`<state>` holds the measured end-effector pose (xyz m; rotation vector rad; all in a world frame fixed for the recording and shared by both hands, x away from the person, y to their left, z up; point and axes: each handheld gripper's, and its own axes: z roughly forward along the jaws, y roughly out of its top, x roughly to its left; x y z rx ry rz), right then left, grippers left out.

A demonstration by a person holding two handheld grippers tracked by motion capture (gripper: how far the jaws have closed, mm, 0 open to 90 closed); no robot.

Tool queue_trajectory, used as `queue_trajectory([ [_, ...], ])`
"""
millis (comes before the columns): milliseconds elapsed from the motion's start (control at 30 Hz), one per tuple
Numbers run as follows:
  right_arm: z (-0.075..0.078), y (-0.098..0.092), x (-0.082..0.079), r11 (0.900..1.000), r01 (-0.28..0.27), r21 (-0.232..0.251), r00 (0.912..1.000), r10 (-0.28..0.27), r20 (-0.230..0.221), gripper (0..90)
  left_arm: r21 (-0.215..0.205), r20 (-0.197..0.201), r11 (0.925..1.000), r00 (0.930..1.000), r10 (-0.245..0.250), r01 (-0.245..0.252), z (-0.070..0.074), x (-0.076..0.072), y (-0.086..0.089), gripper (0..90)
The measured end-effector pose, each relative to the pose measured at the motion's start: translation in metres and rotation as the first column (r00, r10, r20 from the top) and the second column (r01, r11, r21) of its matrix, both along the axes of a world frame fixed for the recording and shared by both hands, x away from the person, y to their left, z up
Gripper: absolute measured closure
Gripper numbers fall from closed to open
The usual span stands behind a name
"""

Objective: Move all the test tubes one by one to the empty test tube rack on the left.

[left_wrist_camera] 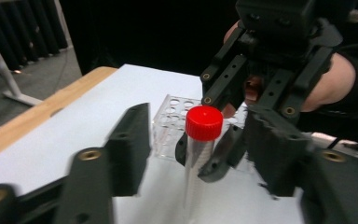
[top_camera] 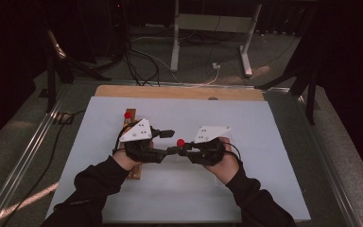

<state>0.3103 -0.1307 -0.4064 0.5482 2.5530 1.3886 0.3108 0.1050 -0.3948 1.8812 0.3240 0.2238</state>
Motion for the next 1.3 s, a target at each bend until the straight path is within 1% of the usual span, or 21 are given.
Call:
queue_trajectory([
  [133, 0.001, 0.002, 0.000, 1.000, -0.005, 0.003, 1.0000, 0.005, -0.002, 74.8, 0.011, 0.014, 0.9999, 0.9999, -0.002, 0.002, 0.000, 0.000, -0.005, 57.8],
  [200, 0.001, 0.003, 0.000, 1.000, -0.004, 0.004, 1.0000, 0.004, 0.000, 74.8, 0.007, 0.018, 1.0000, 0.9998, -0.003, 0.003, 0.000, 0.001, -0.006, 64.2],
  [267, 0.001, 0.003, -0.001, 1.000, 0.001, 0.007, 1.0000, -0.001, 0.001, 74.8, 0.000, 0.010, 0.9999, 0.9998, -0.016, 0.016, 0.001, 0.002, -0.007, 69.8],
  [367, 0.001, 0.002, -0.001, 1.000, 0.008, 0.014, 1.0000, -0.008, 0.002, 74.7, 0.005, 0.016, 0.9997, 0.9996, -0.024, 0.023, 0.002, 0.003, -0.009, 71.0],
  [467, 0.002, -0.001, -0.002, 1.000, 0.014, 0.028, 0.9998, -0.014, 0.015, 73.6, -0.012, 0.021, 0.9997, 0.9995, -0.023, 0.023, 0.005, 0.003, -0.009, 71.3],
  [500, 0.003, -0.002, -0.003, 0.999, 0.018, 0.038, 0.9996, -0.019, 0.019, 70.4, -0.013, 0.029, 0.9998, 0.9995, -0.016, 0.016, 0.007, 0.004, -0.008, 71.5],
  [567, 0.004, -0.006, -0.004, 0.998, 0.021, 0.066, 0.9994, -0.023, 0.026, 58.5, -0.029, 0.032, 0.9996, 0.9995, -0.004, 0.005, 0.011, 0.007, -0.004, 71.6],
  [667, 0.004, -0.013, -0.007, 0.994, 0.063, 0.092, 0.9966, -0.068, 0.048, 39.9, -0.033, 0.045, 0.9991, 0.9986, 0.029, -0.028, 0.018, 0.011, 0.004, 71.6],
  [733, 0.002, -0.019, -0.009, 0.989, 0.108, 0.102, 0.9914, -0.115, 0.063, 27.8, -0.039, 0.049, 0.9980, 0.9974, 0.052, -0.050, 0.023, 0.015, 0.010, 71.6],
  [767, 0.002, -0.021, -0.009, 0.986, 0.138, 0.089, 0.9892, -0.142, 0.038, 23.1, -0.042, 0.056, 0.9968, 0.9959, 0.071, -0.068, 0.025, 0.017, 0.014, 71.6],
  [833, 0.000, -0.028, -0.011, 0.981, 0.161, 0.106, 0.9856, -0.166, 0.033, 19.5, -0.053, 0.059, 0.9944, 0.9938, 0.094, -0.091, 0.030, 0.022, 0.022, 71.7],
  [867, 0.000, -0.032, -0.012, 0.978, 0.176, 0.108, 0.9831, -0.180, 0.031, 14.2, -0.057, 0.064, 0.9922, 0.9913, 0.115, -0.111, 0.032, 0.024, 0.026, 71.7],
  [933, -0.001, -0.039, -0.015, 0.977, 0.182, 0.112, 0.9819, -0.186, 0.033, 11.5, -0.067, 0.070, 0.9884, 0.9876, 0.140, -0.136, 0.036, 0.029, 0.033, 71.7],
  [967, -0.001, -0.043, -0.017, 0.976, 0.182, 0.117, 0.9820, -0.186, 0.031, 5.9, -0.074, 0.075, 0.9851, 0.9842, 0.160, -0.155, 0.038, 0.031, 0.037, 71.7],
  [1000, -0.001, -0.047, -0.018, 0.977, 0.178, 0.120, 0.9828, -0.182, 0.029, 0.4, -0.082, 0.074, 0.9833, 0.9829, 0.169, -0.163, 0.039, 0.034, 0.041, 71.7],
  [1067, -0.001, -0.054, -0.021, 0.973, 0.197, 0.120, 0.9793, -0.201, 0.022, 0.0, -0.090, 0.078, 0.9766, 0.9763, 0.202, -0.195, 0.043, 0.039, 0.049, 71.7],
  [1133, 0.000, -0.062, -0.025, 0.972, 0.193, 0.131, 0.9805, -0.196, 0.013, 0.0, -0.104, 0.081, 0.9702, 0.9703, 0.228, -0.219, 0.045, 0.044, 0.057, 71.7],
  [1200, -0.001, -0.069, -0.029, 0.969, 0.205, 0.136, 0.9778, -0.209, 0.014, 0.0, -0.112, 0.085, 0.9628, 0.9629, 0.256, -0.246, 0.047, 0.049, 0.066, 71.7],
  [1233, -0.002, -0.072, -0.030, 0.968, 0.213, 0.136, 0.9760, -0.217, 0.015, 0.0, -0.121, 0.086, 0.9563, 0.9569, 0.277, -0.266, 0.047, 0.052, 0.070, 71.7],
  [1267, -0.003, -0.075, -0.032, 0.965, 0.222, 0.139, 0.9739, -0.226, 0.013, 0.0, -0.119, 0.092, 0.9524, 0.9520, 0.292, -0.281, 0.047, 0.055, 0.074, 71.7],
  [1300, -0.003, -0.077, -0.034, 0.962, 0.235, 0.137, 0.9703, -0.240, 0.026, 0.0, -0.121, 0.100, 0.9460, 0.9446, 0.313, -0.300, 0.047, 0.058, 0.078, 71.7],
])
